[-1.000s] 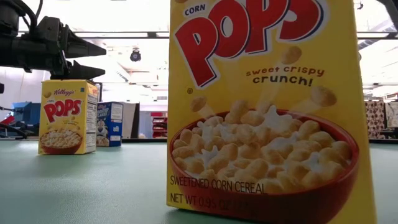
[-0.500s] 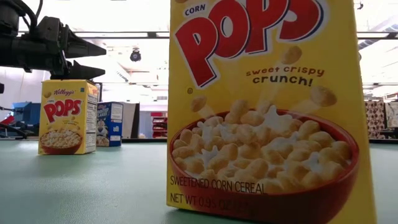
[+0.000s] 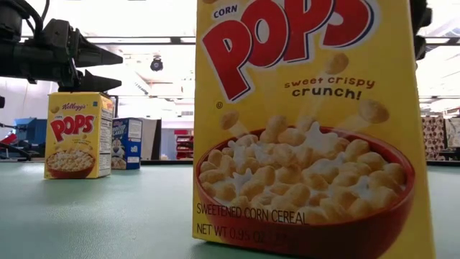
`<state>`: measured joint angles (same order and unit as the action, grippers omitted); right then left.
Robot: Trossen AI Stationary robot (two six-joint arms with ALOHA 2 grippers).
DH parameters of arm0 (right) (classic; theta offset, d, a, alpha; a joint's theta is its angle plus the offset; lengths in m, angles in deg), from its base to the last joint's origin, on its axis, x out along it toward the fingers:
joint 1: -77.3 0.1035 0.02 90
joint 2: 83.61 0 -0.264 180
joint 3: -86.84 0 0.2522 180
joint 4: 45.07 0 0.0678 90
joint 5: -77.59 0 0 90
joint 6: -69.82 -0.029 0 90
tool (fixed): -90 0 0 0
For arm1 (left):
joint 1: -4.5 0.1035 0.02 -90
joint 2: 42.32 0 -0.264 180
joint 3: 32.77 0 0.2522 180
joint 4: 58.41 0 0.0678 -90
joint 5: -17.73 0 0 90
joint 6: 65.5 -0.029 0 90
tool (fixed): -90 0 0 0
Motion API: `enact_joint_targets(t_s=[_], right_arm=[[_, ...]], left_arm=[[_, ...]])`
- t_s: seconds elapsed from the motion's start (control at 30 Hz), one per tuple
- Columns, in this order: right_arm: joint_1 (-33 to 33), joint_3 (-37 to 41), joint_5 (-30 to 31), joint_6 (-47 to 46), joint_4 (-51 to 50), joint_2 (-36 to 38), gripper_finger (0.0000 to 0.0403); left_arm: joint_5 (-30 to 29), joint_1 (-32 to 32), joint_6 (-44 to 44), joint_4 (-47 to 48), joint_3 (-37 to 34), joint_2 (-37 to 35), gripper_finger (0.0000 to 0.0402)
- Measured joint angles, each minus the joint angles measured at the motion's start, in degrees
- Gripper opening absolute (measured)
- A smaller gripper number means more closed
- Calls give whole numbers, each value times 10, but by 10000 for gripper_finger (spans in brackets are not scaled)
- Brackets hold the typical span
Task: Stack cereal on shelf
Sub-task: Put the right pink cereal box on the shelf
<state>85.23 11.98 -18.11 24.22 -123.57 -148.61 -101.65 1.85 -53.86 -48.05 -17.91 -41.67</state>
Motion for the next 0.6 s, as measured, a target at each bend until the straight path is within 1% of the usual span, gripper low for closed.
enact_joint_targets(t_s=[0.23, 0.6], right_arm=[[63, -7, 28, -84, -9, -5, 210], [149, -9, 28, -227, -14, -15, 210]], left_arm=[[0, 0, 0, 0, 0, 0, 400], [0, 0, 0, 0, 0, 0, 400]])
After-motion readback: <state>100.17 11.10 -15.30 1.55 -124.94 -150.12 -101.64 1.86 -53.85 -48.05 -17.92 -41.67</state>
